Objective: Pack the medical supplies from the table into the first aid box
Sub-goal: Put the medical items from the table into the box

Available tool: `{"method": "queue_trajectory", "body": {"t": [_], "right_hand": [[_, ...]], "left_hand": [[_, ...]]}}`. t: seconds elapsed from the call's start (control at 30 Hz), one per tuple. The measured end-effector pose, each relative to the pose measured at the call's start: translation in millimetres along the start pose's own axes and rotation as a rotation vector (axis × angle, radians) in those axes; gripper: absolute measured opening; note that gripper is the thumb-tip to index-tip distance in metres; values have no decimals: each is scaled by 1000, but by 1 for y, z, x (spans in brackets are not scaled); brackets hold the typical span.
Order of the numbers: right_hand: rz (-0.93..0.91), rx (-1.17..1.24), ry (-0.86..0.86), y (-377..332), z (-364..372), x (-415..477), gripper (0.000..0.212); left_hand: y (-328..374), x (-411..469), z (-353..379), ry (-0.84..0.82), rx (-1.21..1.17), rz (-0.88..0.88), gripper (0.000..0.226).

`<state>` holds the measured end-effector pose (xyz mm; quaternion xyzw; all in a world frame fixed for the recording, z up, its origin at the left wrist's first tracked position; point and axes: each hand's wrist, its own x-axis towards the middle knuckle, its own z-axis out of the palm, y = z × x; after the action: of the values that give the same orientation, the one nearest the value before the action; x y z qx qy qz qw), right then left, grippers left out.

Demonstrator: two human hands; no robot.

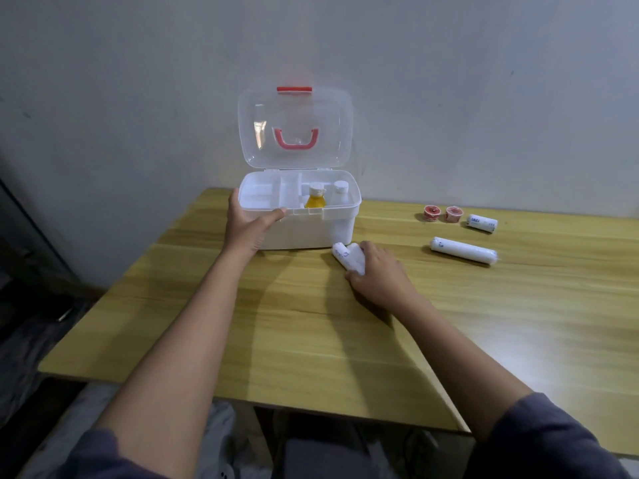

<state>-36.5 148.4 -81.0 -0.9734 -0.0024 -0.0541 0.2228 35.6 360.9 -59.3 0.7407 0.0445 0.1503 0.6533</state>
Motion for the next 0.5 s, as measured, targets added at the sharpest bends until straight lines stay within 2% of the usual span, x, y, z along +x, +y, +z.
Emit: {"method": "queue_trajectory", "body": {"t": [0.1, 0.23, 0.33, 0.5], "right_hand": [[5, -99, -63, 3, -7, 7, 40], [-16, 10, -81, 9, -13, 12, 40], [-21, 227, -42, 15, -19, 9, 43], [-24, 744, 69, 26, -36, 8, 49]], "left_hand": [[0, 0, -2, 3, 8, -2, 95], [2, -1, -3, 5, 9, -3, 97], [1, -2, -2, 7, 8, -4, 96], [0, -4, -3, 4, 0, -6, 98]]}}
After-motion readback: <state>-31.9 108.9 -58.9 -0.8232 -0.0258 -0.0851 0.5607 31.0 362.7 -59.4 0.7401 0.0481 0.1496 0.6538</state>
